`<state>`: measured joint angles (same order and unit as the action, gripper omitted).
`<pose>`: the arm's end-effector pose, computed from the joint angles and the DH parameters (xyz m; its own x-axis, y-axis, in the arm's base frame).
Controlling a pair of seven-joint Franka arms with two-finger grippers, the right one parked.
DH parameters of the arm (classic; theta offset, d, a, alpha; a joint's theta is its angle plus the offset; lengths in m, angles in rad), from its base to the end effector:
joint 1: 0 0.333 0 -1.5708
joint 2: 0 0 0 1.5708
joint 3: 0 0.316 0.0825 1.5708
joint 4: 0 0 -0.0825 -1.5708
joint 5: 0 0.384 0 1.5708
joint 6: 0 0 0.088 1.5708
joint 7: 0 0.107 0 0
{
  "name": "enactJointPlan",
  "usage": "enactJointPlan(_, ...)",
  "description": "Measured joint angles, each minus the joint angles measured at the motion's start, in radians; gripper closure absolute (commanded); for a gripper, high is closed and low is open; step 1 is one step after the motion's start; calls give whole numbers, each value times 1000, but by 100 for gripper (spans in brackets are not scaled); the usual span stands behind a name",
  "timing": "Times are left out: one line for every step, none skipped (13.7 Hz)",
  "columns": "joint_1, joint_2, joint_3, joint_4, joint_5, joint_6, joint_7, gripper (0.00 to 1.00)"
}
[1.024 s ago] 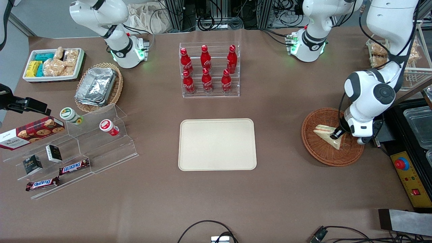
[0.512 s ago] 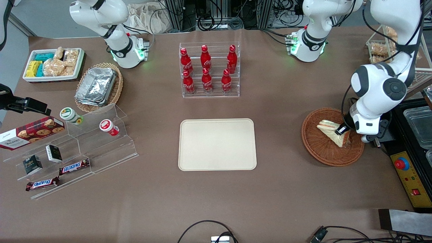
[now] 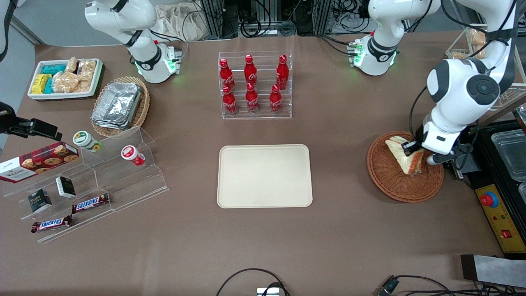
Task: Place sandwich from basket to tray
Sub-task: 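Lift the sandwich out of the basket with the left gripper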
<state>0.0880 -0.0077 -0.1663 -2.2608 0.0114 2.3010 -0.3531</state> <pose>0.5216 -0.0407 0.3688 0.9633 0.2641 0.0483 0.2640 -0.9645 0.0070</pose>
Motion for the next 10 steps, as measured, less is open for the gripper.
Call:
enactJointPlan(0,-2,-22,0,0,0,19,100)
enactJointPlan(-1,-2,-46,0,0,0,33,100)
enactJointPlan(-1,-3,-74,0,0,0,38,100)
enactJointPlan(-3,-3,-104,1,0,0,40,100)
enactJointPlan(-3,-3,-134,3,0,1,40,100)
enactJointPlan(-4,-3,-163,9,0,1,40,100)
enactJointPlan(-4,-3,-184,17,-1,1,40,100)
enactJointPlan(-4,-3,-204,25,-1,1,40,99)
enactJointPlan(-4,-2,-224,34,-3,1,40,99)
enactJointPlan(-4,0,-244,45,-5,1,38,99)
